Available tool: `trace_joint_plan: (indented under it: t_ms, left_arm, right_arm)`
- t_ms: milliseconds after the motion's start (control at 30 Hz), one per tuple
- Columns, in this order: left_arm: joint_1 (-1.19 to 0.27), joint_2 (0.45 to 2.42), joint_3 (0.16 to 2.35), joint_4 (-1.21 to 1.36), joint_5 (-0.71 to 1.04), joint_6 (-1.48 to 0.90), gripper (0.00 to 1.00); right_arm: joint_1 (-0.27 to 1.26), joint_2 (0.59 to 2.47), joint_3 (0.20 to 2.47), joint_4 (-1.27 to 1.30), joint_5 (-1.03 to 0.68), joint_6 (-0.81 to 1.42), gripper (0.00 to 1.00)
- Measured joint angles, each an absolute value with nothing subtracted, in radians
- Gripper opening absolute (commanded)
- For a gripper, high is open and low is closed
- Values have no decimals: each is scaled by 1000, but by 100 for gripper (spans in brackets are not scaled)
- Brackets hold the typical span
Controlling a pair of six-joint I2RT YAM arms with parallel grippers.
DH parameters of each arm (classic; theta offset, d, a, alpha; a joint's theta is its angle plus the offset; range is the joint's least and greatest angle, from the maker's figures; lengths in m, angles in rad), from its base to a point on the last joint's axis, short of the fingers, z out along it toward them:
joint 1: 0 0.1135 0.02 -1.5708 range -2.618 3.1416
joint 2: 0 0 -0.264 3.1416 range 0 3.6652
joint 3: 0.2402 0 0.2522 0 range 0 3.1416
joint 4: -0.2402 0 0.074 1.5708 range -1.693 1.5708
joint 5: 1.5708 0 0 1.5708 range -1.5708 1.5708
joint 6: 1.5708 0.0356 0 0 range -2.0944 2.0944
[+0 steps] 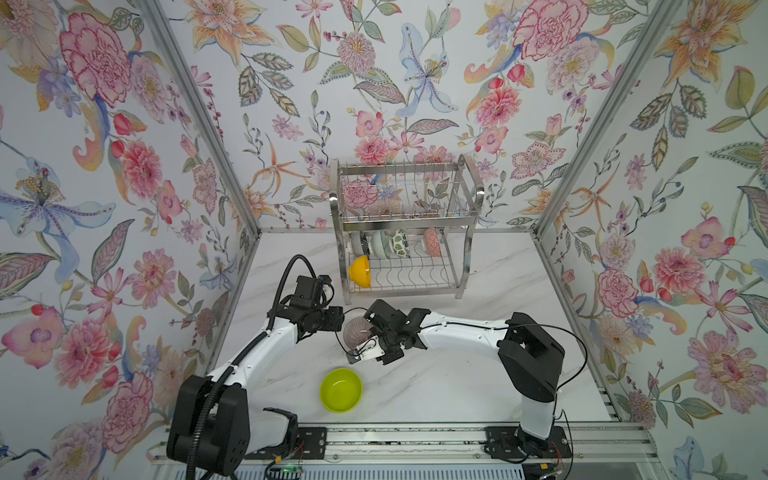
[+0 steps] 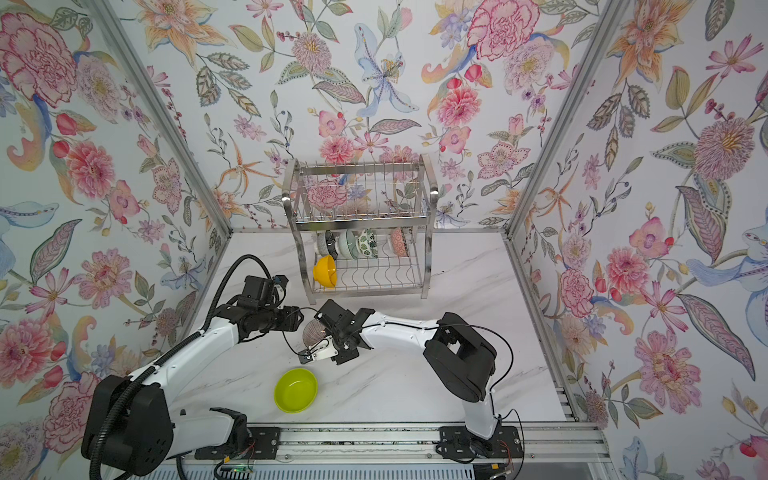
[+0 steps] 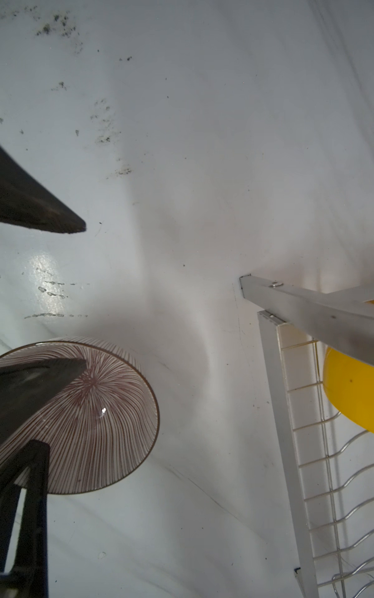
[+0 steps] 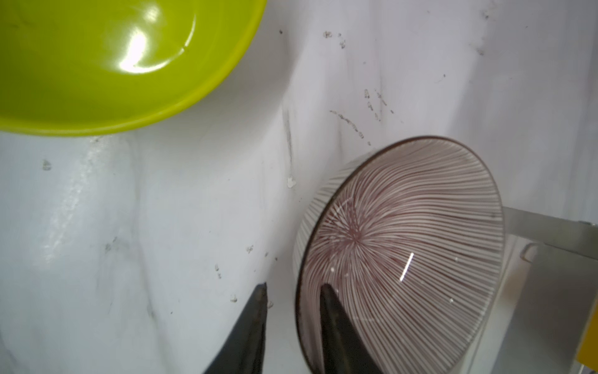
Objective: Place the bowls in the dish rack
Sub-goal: 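Lower the right gripper and close it on the purple-striped bowl's rim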
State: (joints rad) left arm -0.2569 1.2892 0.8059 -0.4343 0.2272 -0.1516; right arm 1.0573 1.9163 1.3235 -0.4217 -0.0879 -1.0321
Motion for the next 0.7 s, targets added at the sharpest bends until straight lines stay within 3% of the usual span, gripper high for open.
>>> trace_joint_plan:
  t_ms: [700]
  left_arm:
    - [-255,1289,806,-434,228,-151,68]
  right_arm:
    - [1059,1930,1334,-392,-84,-1036,7]
